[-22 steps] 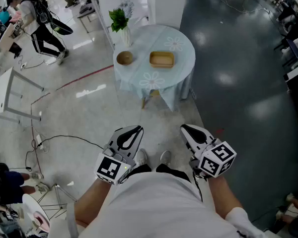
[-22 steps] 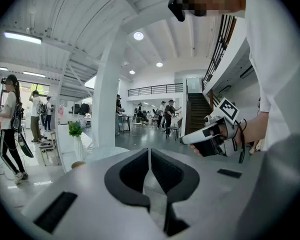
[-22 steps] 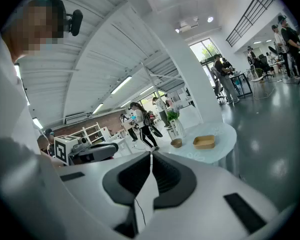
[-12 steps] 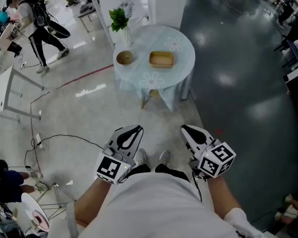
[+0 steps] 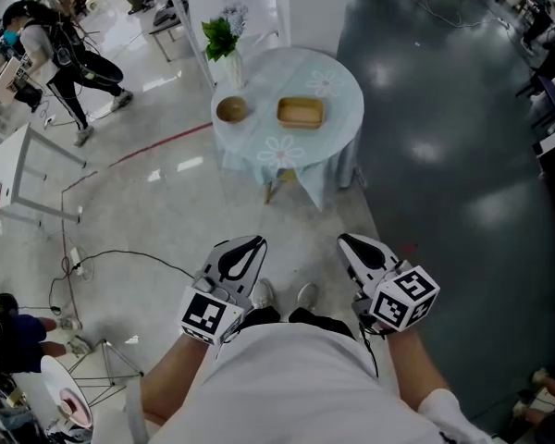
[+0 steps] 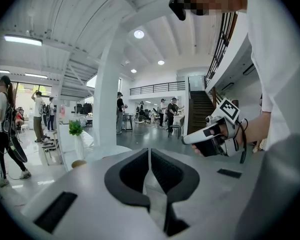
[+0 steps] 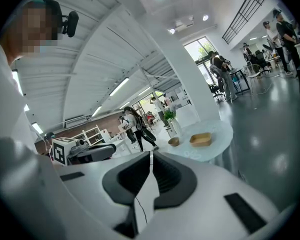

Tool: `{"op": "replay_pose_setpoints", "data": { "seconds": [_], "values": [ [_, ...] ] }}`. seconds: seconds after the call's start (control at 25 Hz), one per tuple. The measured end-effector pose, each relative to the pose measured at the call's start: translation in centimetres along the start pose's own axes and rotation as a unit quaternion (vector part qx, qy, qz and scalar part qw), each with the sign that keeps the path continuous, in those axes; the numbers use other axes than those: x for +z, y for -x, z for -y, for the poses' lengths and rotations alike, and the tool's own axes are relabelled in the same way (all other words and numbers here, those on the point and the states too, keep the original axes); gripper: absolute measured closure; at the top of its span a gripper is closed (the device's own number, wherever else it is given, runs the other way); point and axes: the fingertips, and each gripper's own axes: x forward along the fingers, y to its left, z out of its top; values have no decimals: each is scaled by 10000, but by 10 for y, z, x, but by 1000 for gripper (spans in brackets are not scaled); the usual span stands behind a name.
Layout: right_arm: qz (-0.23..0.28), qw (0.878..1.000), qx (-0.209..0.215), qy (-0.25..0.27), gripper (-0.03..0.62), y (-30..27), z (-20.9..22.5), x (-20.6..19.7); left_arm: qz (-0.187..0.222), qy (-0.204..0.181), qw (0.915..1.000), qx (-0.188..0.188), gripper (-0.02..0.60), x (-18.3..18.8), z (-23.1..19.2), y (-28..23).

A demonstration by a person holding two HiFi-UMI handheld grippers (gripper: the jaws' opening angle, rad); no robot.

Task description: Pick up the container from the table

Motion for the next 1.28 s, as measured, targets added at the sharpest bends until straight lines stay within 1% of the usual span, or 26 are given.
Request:
{"op": "replay_pose_setpoints", "data": {
  "seconds": [0.12, 0.28, 0.36, 0.64, 1.04, 1.28],
  "values": [
    [14, 10000, 33, -10, 560, 6, 7, 0, 49, 23, 10000, 57, 546, 2, 7, -4],
    [31, 10000, 73, 19, 560, 17, 15, 3, -105, 7, 9999, 122, 546, 0, 17, -9],
    [47, 9999, 91, 42, 560, 22, 18, 3, -18, 18, 9999, 149, 546, 1, 23, -12],
    [101, 9997, 172, 128, 560, 32, 25, 10, 41, -19, 9998, 208, 546, 3, 32, -19],
    [117, 9998, 116, 118, 560, 29, 35, 15, 109, 4, 9997, 227, 546, 7, 21, -31],
    [45, 9999, 88, 88, 560, 2, 48, 19, 125, 96, 9996, 221, 546, 0, -2, -47]
  ]
}}
